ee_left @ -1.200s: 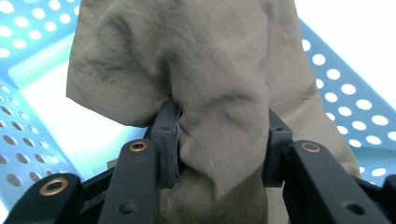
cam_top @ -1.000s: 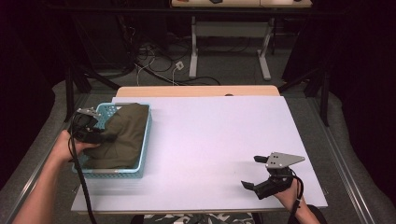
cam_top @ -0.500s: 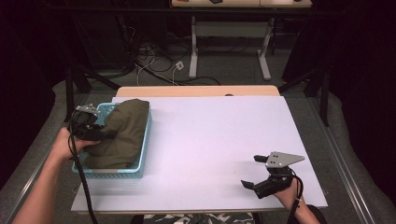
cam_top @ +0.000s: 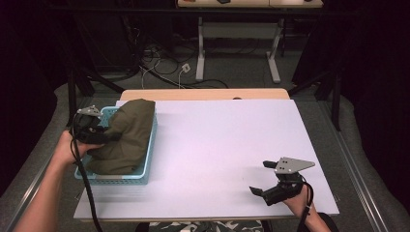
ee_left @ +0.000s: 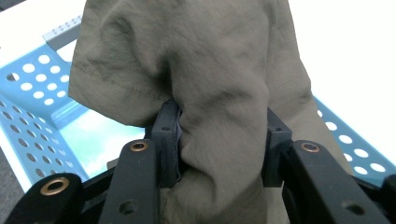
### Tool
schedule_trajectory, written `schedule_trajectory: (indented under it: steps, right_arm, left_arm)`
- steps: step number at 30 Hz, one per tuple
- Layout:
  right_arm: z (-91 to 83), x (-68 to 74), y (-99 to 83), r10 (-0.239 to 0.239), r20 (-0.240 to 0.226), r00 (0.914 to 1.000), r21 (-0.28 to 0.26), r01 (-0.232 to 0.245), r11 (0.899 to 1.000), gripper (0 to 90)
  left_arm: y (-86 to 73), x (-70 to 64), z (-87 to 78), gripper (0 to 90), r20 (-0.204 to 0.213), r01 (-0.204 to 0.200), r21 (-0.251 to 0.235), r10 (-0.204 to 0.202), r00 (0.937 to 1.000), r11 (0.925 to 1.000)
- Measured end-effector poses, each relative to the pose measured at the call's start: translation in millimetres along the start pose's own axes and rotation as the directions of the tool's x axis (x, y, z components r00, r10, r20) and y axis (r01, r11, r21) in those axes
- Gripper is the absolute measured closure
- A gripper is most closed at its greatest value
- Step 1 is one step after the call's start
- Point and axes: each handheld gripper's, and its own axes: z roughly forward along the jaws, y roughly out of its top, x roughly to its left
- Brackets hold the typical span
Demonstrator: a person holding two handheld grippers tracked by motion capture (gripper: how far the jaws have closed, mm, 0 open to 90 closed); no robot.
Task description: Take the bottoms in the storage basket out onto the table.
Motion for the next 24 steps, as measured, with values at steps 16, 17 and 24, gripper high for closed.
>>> schedule_trajectory:
  steps: [16, 17, 24]
  right_arm:
    - [0.9, -3.5, -1.4, 0.019, 0.012, 0.9998, 0.008, -0.019, 1.000, 0.0]
    - [0.7, -3.1, -1.5, 0.018, 0.012, 0.9998, 0.012, -0.018, 1.000, 0.0]
    - [0.3, -2.3, -0.9, 0.010, 0.013, 0.9999, 0.009, -0.011, 1.000, 0.0]
  left_arm:
    - [13.3, -4.8, -13.8, 60.1, -0.009, -0.031, -0.051, 0.030, 0.9995, 0.9982]
    - [14.3, -5.3, -14.9, 60.1, -0.012, -0.035, -0.050, 0.034, 0.9993, 0.9981]
    - [15.3, -2.2, -18.6, 60.1, -0.015, -0.036, -0.059, 0.035, 0.9993, 0.9976]
